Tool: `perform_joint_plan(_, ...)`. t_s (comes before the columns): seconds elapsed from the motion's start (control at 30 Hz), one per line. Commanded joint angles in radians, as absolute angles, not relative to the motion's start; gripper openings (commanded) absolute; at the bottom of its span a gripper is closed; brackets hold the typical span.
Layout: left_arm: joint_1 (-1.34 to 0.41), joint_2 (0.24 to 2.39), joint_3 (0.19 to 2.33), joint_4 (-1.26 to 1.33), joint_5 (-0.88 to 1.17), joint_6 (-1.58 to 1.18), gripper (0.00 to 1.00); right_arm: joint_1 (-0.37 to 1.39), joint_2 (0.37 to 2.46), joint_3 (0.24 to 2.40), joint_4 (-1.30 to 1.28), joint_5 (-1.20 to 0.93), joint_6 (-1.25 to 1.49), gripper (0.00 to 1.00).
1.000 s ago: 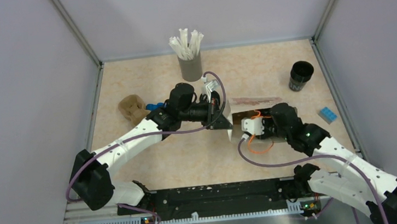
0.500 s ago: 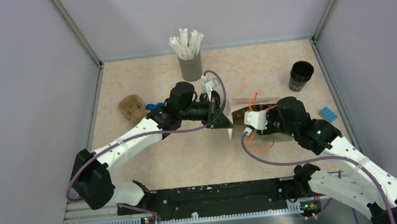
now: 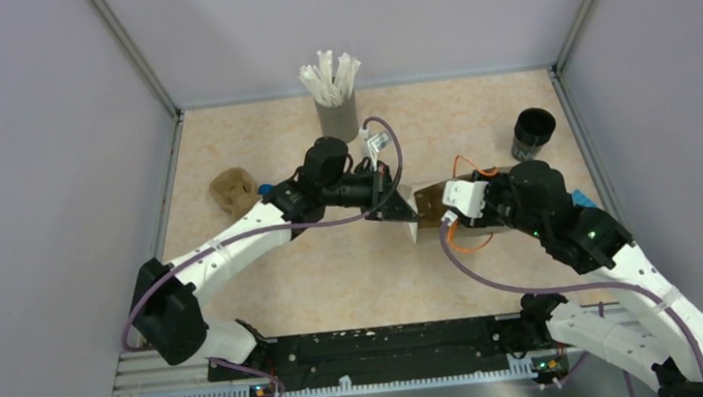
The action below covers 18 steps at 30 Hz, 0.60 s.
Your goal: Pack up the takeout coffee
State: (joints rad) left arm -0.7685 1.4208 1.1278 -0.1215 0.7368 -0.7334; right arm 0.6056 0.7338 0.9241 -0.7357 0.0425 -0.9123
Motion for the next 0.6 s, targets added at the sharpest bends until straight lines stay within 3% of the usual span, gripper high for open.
perform_joint_plan(0.0,-0.771,1.445,1.181,-0.084,0.769,-0.844,0.0,0.595,0.713,0.999,-0.769,0.064,-0.877,0.52)
perform_joint_plan(0.57,-0.769,1.512,1.349,-0.298,0.676,-1.08,0.02,0.595,0.762,1.095,-0.744,0.057,-0.785,0.6)
